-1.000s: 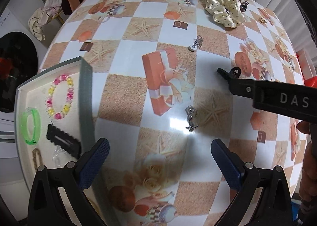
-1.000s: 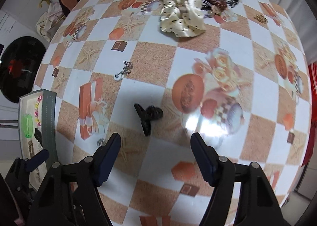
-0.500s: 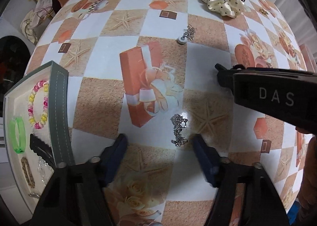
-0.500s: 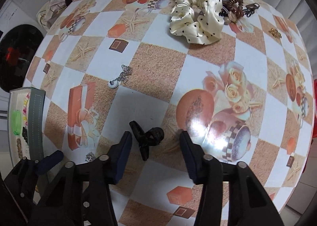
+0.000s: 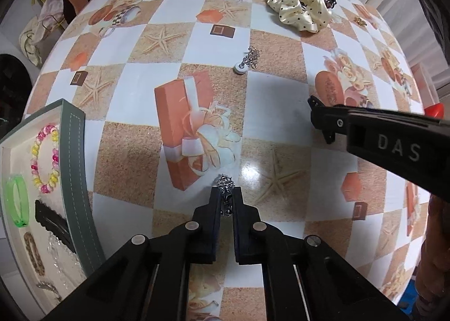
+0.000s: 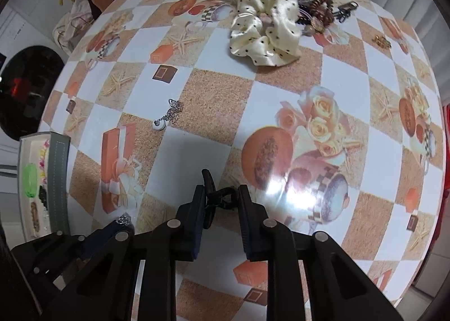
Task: Organize jewelry
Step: 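Grasp the silver chain charm with the left tool while the right tool grasps the black claw clip, then carry the chain charm and claw clip into the tray and release them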
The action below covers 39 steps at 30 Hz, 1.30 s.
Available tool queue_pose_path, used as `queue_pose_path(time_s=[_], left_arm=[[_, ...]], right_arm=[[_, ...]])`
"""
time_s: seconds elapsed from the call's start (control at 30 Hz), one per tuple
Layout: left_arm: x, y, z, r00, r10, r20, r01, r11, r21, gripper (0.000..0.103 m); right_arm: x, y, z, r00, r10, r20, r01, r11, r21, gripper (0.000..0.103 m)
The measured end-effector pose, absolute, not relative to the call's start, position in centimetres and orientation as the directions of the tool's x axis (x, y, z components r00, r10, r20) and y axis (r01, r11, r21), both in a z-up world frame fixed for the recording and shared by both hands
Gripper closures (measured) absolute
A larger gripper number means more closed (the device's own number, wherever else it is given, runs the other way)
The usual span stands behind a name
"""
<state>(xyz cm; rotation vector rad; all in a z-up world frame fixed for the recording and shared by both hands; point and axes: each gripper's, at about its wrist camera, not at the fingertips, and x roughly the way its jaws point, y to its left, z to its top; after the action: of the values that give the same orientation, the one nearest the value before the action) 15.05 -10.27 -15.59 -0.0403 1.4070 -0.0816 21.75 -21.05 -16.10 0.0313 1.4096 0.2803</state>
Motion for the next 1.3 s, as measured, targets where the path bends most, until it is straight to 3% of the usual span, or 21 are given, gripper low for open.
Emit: queue_pose_path(time_s=[0.47, 1.3], left_arm=[[12.7, -8.2, -12.1, 0.189, -0.115, -0.975, 0.018, 0.993, -0.113, 0.090], [7.2, -3.9, -7.8, 0.214, -0.118, -0.970, 0.041, 0.993, -0.112, 0.090]], right_arm=[[18.2, -24.2, -14.5, 0.103, 0.325, -0.940, -0.054, 0.946, 0.321, 0.079], [13.0, -22.1, -10.7, 0.116, 0.373, -0.920, -0.032, 0.928, 0.372, 0.079]])
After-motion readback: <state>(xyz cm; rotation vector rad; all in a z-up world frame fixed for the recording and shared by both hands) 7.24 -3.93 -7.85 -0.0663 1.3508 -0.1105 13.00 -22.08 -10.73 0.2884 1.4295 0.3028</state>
